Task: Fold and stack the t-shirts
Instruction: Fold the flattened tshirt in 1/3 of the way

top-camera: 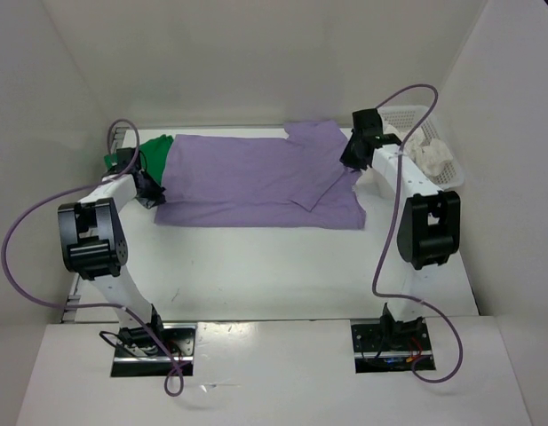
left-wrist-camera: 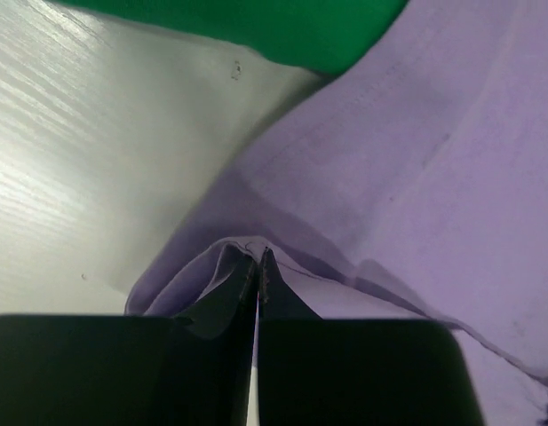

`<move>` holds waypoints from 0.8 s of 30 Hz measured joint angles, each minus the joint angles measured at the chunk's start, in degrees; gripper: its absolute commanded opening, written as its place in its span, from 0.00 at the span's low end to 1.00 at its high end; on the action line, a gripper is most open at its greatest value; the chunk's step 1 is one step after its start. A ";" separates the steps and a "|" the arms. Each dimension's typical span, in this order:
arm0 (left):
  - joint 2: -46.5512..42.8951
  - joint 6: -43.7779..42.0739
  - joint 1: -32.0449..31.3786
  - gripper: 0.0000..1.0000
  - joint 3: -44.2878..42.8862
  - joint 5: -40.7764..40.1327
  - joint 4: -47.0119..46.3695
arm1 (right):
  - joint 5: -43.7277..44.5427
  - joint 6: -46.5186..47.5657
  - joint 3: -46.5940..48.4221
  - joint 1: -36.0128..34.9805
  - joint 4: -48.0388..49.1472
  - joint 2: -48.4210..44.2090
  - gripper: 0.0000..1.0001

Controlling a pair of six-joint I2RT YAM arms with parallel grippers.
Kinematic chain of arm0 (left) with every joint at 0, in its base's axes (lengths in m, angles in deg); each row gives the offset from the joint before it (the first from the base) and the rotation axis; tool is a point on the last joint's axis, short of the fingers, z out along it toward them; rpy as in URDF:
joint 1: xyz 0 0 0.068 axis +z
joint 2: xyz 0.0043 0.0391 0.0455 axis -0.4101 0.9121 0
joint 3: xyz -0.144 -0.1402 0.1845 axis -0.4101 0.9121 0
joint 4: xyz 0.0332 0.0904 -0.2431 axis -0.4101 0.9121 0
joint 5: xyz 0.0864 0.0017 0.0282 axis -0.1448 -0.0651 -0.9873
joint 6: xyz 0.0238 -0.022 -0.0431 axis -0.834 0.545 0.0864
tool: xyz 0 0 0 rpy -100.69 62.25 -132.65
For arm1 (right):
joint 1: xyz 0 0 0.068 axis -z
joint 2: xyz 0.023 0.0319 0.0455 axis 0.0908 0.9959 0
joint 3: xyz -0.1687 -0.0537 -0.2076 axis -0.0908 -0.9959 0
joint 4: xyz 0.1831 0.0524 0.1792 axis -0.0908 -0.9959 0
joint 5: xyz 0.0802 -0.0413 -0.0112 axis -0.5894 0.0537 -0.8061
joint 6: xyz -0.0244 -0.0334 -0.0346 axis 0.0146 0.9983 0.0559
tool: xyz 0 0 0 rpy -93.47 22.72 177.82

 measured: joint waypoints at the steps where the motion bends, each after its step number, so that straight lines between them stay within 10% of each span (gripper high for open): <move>1: 0.57 0.07 0.00 0.00 0.00 -0.09 -0.20 | 0.13 0.24 1.36 0.07 0.33 1.46 0.01; 18: 1.18 1.16 0.00 0.08 0.90 -0.79 -4.09 | 0.55 1.84 21.29 0.11 1.60 21.22 0.04; 24: -0.57 0.83 0.00 0.53 1.64 -1.68 -5.27 | 0.92 1.75 22.21 0.11 1.57 21.29 0.27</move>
